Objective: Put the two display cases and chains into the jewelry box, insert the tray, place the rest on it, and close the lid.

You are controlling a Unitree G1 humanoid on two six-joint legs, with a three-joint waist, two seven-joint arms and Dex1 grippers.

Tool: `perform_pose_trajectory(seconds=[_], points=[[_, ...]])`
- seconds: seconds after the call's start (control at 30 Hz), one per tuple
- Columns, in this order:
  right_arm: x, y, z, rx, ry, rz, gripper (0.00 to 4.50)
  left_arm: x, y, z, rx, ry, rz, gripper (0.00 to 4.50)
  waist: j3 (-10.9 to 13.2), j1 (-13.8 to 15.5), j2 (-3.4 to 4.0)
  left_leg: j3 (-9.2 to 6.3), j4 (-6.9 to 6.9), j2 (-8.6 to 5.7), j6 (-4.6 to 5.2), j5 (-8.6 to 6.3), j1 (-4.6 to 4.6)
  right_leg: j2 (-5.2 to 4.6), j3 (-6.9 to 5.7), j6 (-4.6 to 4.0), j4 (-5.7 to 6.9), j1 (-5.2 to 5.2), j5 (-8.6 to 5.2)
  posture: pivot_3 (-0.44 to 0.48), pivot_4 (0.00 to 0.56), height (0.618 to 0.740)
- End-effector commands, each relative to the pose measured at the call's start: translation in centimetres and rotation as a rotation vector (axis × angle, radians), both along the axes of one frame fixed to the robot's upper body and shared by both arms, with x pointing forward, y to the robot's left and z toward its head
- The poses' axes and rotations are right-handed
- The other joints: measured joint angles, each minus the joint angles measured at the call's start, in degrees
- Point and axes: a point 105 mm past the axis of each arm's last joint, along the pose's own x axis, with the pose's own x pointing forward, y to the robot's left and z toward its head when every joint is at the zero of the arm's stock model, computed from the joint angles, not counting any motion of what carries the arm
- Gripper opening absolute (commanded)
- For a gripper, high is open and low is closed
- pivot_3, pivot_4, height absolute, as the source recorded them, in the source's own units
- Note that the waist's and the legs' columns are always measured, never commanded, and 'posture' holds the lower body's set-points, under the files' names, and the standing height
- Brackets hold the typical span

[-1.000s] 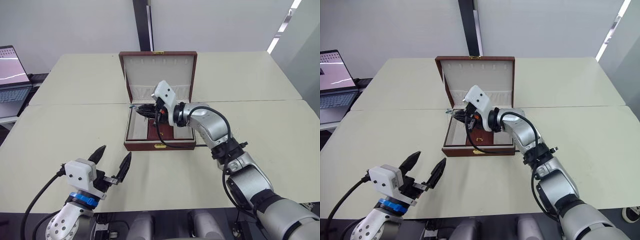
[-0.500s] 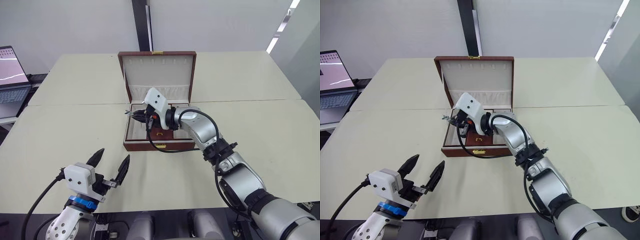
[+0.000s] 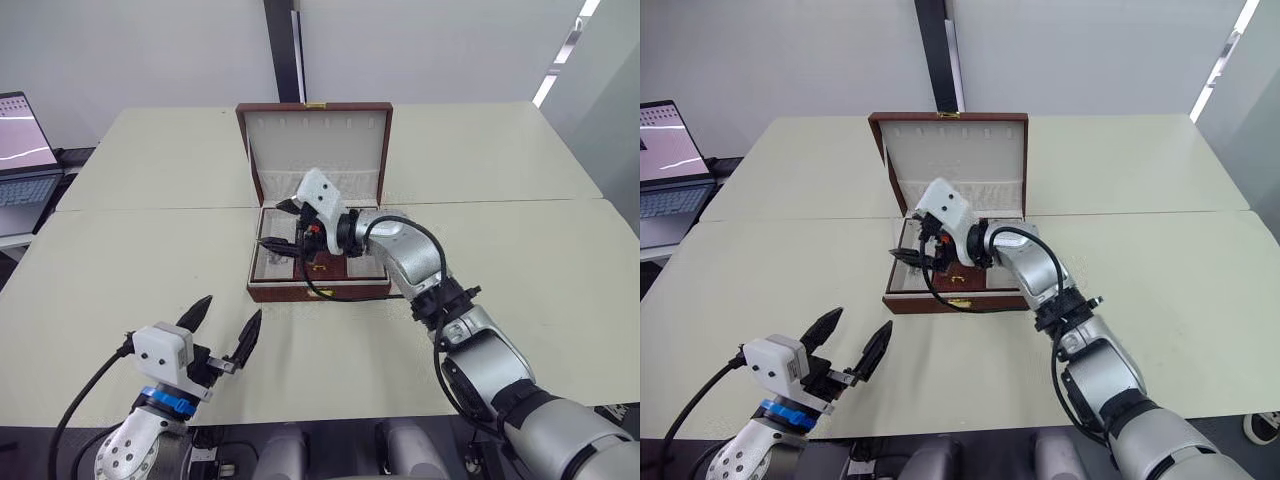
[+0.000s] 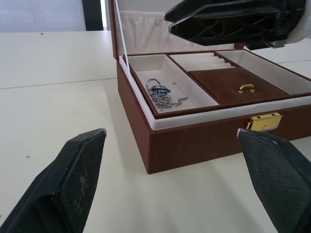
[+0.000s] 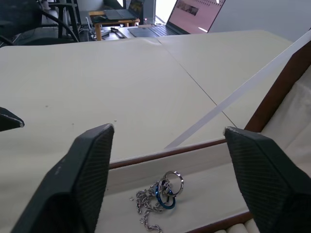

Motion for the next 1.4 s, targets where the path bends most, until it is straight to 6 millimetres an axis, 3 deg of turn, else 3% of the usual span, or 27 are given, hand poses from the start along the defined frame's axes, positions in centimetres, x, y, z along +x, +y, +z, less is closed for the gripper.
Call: perform_pose_trajectory(seconds=[0.03, 0.23, 0.33, 0.47, 0.73, 0.9, 1.07, 1.4], points=[[-0.5, -3.0, 1.5, 0.063, -0.032, 0.015, 4.45, 0.6, 0.7, 0.4, 0.008, 0.001, -0.026, 4.50, 0.00, 0.41, 0.00, -0.02, 0.01, 0.00, 0.00, 0.00, -0.02, 0.00, -0.04, -0.01, 0.00, 0.00, -0.01, 0.000, 0.150, 0.740], [-1.0, -9.0, 0.8, 0.043, -0.028, -0.025, 4.45, 1.7, 2.3, 0.7, 0.050, 0.057, -0.119, 4.50, 0.01, 0.61, -0.01, 0.01, 0.01, -0.01, 0.00, 0.00, -0.04, -0.01, -0.04, -0.02, 0.01, 0.00, -0.01, 0.000, 0.150, 0.740], [-1.3, -12.6, 0.7, 0.031, -0.030, -0.068, 4.45, 2.3, 3.9, 1.2, 0.087, 0.091, -0.159, 4.50, 0.02, 0.63, -0.02, -0.05, 0.00, 0.04, 0.00, 0.00, -0.03, 0.04, -0.11, -0.09, 0.05, 0.00, -0.05, 0.000, 0.150, 0.740], [-1.9, -19.0, 0.0, 0.014, -0.009, -0.194, 4.45, 3.0, 6.6, 1.8, 0.177, 0.143, -0.185, 4.50, 0.05, 0.66, -0.04, -0.02, 0.00, 0.02, 0.01, 0.00, -0.03, 0.02, -0.10, -0.09, 0.01, 0.03, -0.06, 0.000, 0.150, 0.740], [-3.2, -26.7, -2.5, -0.042, 0.045, -0.410, 4.45, 4.4, 11.1, 4.1, 0.286, 0.159, -0.141, 4.50, 0.11, 0.50, -0.07, 0.04, -0.02, 0.05, 0.01, 0.00, 0.00, 0.06, -0.07, -0.10, 0.03, 0.04, -0.07, 0.000, 0.150, 0.740], [-4.3, -30.1, -3.6, -0.069, 0.054, -0.535, 4.45, 5.0, 13.7, 5.0, 0.323, 0.160, -0.086, 4.50, 0.12, 0.57, -0.08, 0.06, -0.02, 0.05, 0.01, 0.00, 0.00, 0.04, -0.05, -0.10, 0.02, 0.04, -0.07, 0.000, 0.150, 0.740], [-5.0, -32.4, -4.2, -0.069, 0.066, -0.614, 4.45, 5.2, 15.0, 5.0, 0.338, 0.160, -0.056, 4.50, 0.12, 0.51, -0.08, 0.10, -0.02, 0.05, 0.01, 0.00, 0.01, 0.03, -0.02, -0.10, 0.02, 0.04, -0.06, 0.000, 0.150, 0.740], [-5.2, -33.5, -5.4, -0.078, 0.083, -0.654, 4.45, 5.5, 15.7, 5.0, 0.335, 0.147, -0.035, 4.50, 0.12, 0.57, -0.08, 0.08, -0.02, 0.05, 0.01, 0.00, 0.01, 0.02, -0.03, -0.10, 0.03, 0.04, -0.06, 0.000, 0.150, 0.740]])
